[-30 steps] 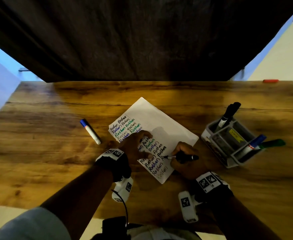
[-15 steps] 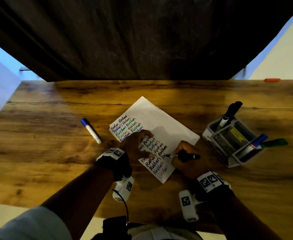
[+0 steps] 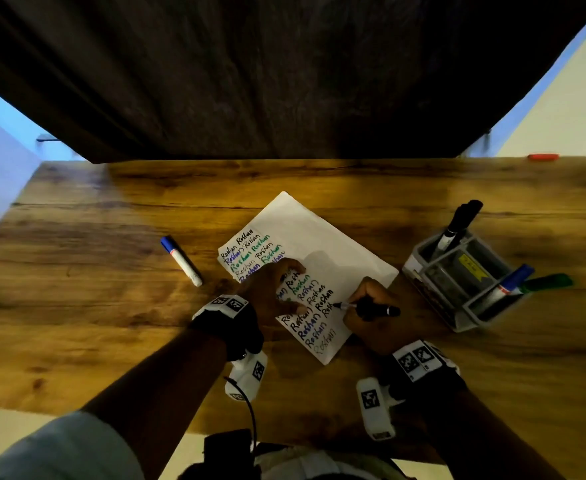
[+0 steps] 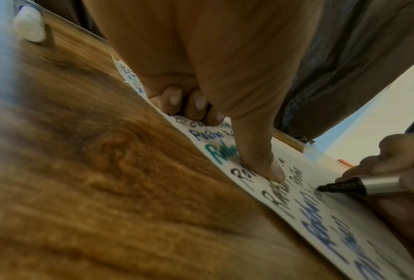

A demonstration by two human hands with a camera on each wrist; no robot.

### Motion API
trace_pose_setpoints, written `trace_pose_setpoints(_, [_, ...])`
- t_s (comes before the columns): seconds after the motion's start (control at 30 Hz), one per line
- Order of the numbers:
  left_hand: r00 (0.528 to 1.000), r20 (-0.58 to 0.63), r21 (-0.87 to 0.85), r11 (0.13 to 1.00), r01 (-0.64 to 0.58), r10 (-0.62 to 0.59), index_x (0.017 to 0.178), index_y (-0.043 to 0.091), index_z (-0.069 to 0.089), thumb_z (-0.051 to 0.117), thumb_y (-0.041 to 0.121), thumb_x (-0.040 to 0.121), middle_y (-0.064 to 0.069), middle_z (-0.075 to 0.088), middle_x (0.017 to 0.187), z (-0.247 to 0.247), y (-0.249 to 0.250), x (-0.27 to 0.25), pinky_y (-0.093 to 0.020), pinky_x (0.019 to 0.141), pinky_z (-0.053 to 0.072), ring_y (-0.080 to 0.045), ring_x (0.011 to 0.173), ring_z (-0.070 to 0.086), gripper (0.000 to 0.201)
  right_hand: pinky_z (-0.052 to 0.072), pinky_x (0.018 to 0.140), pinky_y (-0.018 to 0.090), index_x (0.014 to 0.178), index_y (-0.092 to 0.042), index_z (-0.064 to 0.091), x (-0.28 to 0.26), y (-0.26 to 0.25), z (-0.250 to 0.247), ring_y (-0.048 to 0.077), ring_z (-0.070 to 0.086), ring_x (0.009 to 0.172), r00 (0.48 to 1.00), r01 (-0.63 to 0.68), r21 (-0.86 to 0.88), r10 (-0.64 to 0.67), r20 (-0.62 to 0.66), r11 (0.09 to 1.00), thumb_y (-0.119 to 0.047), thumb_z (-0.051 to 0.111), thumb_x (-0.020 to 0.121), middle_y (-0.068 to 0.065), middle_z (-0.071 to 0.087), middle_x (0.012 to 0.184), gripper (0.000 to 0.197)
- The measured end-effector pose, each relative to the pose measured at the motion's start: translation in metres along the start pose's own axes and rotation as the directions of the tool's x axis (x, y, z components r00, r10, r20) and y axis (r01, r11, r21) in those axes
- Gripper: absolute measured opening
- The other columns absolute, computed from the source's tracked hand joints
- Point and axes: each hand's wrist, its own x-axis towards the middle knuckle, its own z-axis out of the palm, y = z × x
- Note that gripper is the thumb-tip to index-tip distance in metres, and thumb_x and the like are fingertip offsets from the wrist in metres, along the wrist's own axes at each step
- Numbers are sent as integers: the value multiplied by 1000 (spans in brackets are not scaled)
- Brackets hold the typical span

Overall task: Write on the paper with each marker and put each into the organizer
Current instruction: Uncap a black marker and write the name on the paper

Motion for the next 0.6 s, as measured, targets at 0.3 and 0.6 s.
trace_pose_setpoints(0.3, [1000, -1, -26, 1000, 5, -5, 125, 37, 46, 87, 37, 67, 8, 57, 125, 0, 2, 0, -26, 89, 47, -10, 110, 53, 71, 40, 66, -2, 91, -11, 59, 3, 0, 2, -8, 55, 78, 1000, -18, -72, 19, 17, 997, -20, 74, 75, -8, 60, 84, 24])
trace_pose_setpoints(0.6, [1000, -7, -5, 1000, 7, -7, 125, 40, 45, 86, 41, 66, 8, 56, 127, 0, 0, 0, -30, 93, 49, -12, 113, 53, 72, 50, 75, 18, 91, -16, 60, 1, 4, 4, 9, 62, 85, 999, 1, -66, -3, -33, 998, -44, 64, 71, 1, 67, 93, 35])
